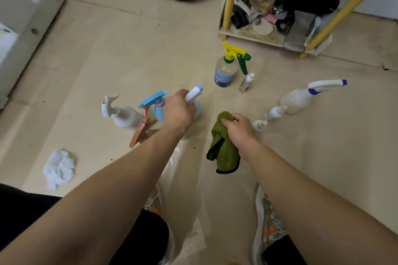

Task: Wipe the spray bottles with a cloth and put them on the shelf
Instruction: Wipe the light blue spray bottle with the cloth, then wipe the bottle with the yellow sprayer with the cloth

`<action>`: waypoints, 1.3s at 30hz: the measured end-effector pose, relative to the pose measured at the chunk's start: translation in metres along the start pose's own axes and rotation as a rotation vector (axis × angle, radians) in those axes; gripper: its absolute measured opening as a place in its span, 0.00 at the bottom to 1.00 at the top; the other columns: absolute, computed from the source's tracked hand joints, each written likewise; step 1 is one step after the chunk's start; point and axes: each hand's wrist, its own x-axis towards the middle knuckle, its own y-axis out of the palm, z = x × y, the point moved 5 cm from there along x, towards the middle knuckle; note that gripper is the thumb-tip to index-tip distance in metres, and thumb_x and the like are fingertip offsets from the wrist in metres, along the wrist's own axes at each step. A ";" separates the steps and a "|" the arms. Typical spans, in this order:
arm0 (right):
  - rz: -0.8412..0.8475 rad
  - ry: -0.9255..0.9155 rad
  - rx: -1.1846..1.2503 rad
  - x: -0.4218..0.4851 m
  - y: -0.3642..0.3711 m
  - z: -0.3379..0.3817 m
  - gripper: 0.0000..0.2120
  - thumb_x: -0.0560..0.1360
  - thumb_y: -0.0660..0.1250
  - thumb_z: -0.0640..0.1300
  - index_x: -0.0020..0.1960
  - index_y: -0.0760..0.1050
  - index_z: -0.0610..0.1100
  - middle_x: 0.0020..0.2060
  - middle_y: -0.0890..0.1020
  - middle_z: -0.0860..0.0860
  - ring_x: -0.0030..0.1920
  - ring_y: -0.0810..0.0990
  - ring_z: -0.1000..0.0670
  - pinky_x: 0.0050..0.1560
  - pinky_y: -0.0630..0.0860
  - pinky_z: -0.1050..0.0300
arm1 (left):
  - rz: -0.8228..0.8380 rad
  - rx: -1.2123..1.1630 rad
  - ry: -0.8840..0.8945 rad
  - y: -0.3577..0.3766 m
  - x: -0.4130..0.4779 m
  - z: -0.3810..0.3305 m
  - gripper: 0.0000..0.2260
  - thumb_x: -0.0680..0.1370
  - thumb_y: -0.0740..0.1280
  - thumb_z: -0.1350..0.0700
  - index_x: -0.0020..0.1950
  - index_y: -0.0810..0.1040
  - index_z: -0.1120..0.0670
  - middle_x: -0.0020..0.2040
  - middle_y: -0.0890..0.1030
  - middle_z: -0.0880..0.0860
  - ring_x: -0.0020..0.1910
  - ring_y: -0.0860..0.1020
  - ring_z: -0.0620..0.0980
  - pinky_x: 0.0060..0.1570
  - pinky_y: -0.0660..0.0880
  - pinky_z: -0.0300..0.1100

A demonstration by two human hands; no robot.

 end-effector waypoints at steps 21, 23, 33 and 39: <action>-0.193 -0.123 0.226 -0.046 -0.044 0.044 0.07 0.80 0.66 0.46 0.51 0.79 0.43 0.48 0.84 0.43 0.52 0.82 0.41 0.54 0.80 0.47 | -0.004 0.063 0.250 -0.035 -0.001 -0.091 0.20 0.77 0.68 0.56 0.69 0.75 0.55 0.66 0.78 0.53 0.62 0.77 0.53 0.58 0.73 0.44; -0.217 -0.129 0.271 -0.043 -0.048 0.044 0.08 0.80 0.66 0.46 0.50 0.79 0.41 0.48 0.83 0.41 0.51 0.82 0.40 0.52 0.80 0.47 | 0.026 0.074 0.279 -0.026 0.014 -0.105 0.20 0.77 0.69 0.56 0.69 0.74 0.55 0.65 0.78 0.53 0.61 0.77 0.53 0.57 0.73 0.44; -0.226 -0.097 0.363 0.009 -0.051 0.037 0.08 0.80 0.66 0.44 0.47 0.79 0.40 0.39 0.81 0.46 0.41 0.79 0.47 0.44 0.78 0.53 | 0.177 0.202 0.376 0.021 0.119 -0.139 0.29 0.79 0.70 0.55 0.77 0.64 0.47 0.71 0.72 0.54 0.68 0.71 0.58 0.66 0.70 0.51; -0.254 -0.079 0.366 0.037 -0.050 0.041 0.06 0.80 0.66 0.44 0.46 0.79 0.44 0.40 0.82 0.47 0.43 0.81 0.46 0.50 0.80 0.48 | 0.231 0.214 0.454 0.035 0.139 -0.136 0.09 0.79 0.71 0.54 0.59 0.81 0.50 0.52 0.82 0.54 0.53 0.78 0.55 0.50 0.74 0.47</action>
